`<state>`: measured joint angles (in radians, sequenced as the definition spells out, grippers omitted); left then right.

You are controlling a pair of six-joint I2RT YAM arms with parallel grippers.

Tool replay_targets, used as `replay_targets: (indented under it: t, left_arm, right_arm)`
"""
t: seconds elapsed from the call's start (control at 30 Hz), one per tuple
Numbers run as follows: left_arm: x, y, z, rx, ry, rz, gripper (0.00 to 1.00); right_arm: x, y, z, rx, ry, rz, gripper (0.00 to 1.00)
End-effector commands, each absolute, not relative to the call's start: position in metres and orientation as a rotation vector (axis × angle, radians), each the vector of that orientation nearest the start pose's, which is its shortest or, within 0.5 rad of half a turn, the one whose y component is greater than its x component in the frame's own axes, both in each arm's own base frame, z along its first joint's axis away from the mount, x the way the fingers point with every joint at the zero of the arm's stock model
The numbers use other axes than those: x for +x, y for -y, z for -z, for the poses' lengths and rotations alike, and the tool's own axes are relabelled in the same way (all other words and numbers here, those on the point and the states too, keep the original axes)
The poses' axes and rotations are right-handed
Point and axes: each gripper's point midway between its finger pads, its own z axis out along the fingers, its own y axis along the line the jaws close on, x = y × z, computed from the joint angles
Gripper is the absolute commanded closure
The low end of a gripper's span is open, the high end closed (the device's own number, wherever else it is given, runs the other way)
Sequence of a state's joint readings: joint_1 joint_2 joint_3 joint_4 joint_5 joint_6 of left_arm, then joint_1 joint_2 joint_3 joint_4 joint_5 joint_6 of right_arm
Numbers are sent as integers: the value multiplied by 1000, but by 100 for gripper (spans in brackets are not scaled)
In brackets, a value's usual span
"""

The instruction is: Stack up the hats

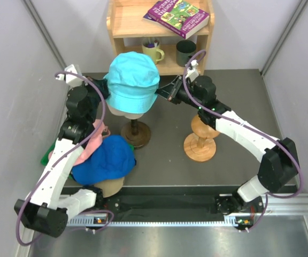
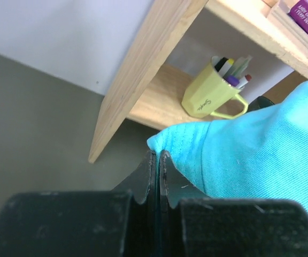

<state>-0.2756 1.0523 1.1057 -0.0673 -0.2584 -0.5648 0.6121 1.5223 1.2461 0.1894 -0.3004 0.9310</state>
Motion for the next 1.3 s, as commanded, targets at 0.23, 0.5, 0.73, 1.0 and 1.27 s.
replay_targets:
  t: [0.23, 0.5, 0.73, 1.0, 1.27]
  left_arm:
    - [383, 69, -343, -346, -1681, 281, 100]
    - [352, 52, -334, -379, -1722, 238, 88]
    - [319, 24, -353, -477, -1726, 137, 3]
    - [253, -27, -343, -646, -1739, -82, 1]
    - [209, -39, -291, -608, -1871, -178, 1]
  right_arm:
    - [331, -370, -295, -112, -1997, -1340, 95]
    - [311, -380, -297, -212, -1983, -1372, 83]
    - [302, -355, -304, -229, -1974, -1277, 32]
    - [295, -309, -322, -185, -1921, -1134, 16]
    - [283, -288, -317, -155, -1914, -1095, 16]
